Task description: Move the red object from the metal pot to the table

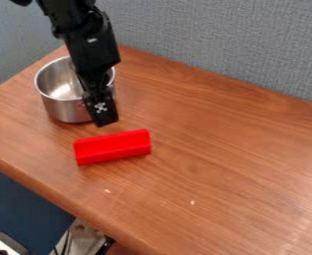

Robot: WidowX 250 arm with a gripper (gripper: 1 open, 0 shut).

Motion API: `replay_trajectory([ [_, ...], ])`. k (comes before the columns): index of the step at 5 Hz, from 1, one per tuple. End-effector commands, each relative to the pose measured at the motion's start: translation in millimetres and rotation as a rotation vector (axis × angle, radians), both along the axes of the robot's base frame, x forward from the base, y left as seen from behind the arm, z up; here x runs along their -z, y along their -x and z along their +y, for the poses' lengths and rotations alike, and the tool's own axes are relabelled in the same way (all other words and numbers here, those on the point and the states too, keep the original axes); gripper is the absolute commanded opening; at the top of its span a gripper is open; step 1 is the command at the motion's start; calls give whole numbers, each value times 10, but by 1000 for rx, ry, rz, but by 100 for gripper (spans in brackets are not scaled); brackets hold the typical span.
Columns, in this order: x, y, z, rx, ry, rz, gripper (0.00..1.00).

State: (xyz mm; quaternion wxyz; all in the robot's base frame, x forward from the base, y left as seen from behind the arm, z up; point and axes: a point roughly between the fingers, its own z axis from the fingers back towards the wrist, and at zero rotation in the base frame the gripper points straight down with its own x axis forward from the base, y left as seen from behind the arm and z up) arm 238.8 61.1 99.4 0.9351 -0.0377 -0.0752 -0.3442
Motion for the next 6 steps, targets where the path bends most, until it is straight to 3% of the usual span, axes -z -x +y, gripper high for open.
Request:
replay_trajectory([
  [1,-127,-87,40,2,-3,-43,100],
  [6,-102,-82,21,26,16,-12,100],
])
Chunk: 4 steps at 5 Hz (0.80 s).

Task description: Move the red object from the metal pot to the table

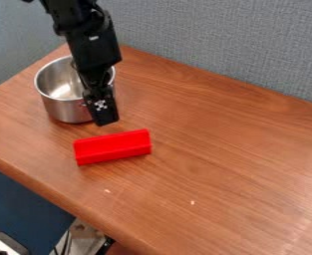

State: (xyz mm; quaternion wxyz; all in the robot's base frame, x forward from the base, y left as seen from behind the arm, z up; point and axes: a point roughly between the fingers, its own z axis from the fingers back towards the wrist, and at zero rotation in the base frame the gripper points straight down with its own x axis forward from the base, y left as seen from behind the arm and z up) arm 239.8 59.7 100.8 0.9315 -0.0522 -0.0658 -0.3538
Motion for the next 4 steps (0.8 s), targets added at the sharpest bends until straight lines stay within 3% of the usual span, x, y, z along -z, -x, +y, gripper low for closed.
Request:
replay_trajectory([
  [1,-81,-73,33,7,-1,-33,100],
  [4,56,-7,7,16,14,-12,100],
])
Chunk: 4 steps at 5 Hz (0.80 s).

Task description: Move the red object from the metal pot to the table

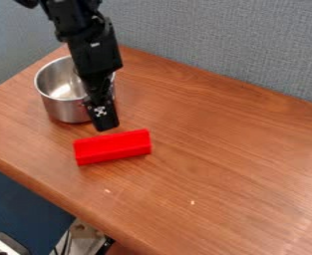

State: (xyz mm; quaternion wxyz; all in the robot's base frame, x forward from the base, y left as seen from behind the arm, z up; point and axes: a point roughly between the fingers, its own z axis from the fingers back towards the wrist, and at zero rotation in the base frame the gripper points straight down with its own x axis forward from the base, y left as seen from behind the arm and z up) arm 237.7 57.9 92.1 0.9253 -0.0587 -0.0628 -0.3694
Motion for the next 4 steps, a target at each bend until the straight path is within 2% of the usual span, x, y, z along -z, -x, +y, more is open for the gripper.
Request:
replay_trajectory([
  [1,65,17,14,-12,8,-5,100],
  [4,450,11,29,-12,0,63,100],
])
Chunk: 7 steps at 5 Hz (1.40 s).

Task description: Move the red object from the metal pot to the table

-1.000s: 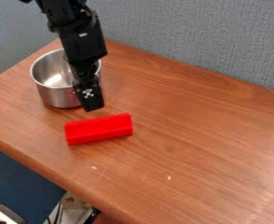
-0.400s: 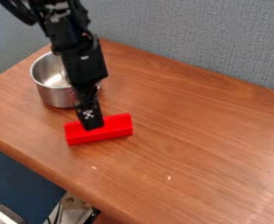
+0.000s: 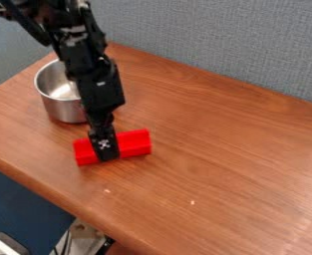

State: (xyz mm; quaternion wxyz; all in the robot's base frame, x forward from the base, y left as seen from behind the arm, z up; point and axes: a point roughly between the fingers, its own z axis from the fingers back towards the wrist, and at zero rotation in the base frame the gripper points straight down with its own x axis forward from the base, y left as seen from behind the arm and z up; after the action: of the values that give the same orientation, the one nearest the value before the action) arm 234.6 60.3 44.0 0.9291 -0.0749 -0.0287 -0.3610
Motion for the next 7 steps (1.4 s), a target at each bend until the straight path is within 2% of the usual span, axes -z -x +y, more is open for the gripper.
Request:
replay_trajectory([
  [1,41,-32,15,-2,-6,-1,0],
  [2,92,-33,25,-4,-1,9,0],
  [5,-100,-35,24,-14,-5,-17,0],
  [6,-203,-45,21,-18,-14,-34,0],
  [7,-367,-115,42,-43,-38,-64,0],
])
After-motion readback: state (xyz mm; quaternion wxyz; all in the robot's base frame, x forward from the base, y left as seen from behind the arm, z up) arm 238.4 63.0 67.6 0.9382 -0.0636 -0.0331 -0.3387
